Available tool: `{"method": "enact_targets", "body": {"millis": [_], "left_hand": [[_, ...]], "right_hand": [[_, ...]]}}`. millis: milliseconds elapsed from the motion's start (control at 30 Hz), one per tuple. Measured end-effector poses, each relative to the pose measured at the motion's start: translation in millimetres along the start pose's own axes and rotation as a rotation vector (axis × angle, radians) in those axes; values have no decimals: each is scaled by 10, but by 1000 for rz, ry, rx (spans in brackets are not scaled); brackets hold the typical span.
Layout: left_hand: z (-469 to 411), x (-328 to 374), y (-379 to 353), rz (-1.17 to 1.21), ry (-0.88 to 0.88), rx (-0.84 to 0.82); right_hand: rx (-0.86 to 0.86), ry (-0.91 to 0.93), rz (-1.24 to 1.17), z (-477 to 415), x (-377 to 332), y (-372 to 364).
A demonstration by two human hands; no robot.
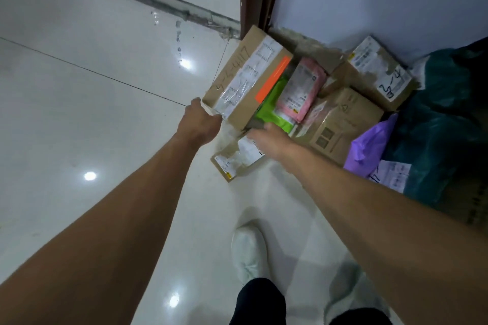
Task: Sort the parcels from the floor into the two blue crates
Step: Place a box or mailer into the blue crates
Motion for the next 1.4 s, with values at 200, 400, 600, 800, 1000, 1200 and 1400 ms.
{"method": "enact_targets", "body": {"millis": [200,400,600,800,1000,1200,1400], "left_hand": [[-330,102,-47,50,-119,-43],[-253,283,-86,122,-139,-57],[184,518,-110,88,-134,-57],[918,850,73,87,-91,-23],[1977,1352,165,64,-46,-61],[3312,1983,138,61,-60,-82],[4618,2605,30,-36,-96,-93]], "right_hand": [[-6,-20,-289,-470,-2,-74],[14,-18,-494,-348,-77,-19],[64,-22,-521,261,-99,229],[38,-4,-472,1049,-294,320],[16,27,-502,2242,-391,538],[-2,43,-455,3736,-397,785],[17,124,-475,5089,-295,996]]}}
Point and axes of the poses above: each hand's wrist, its own z-axis away from the middle knuckle, its own y-axis out of the back of the hand, x = y × z, the point moved 8 cm from there along -z, towards the middle knuckle, and after that the axes turned 14 degrees about -x, right-handed, at the moved point
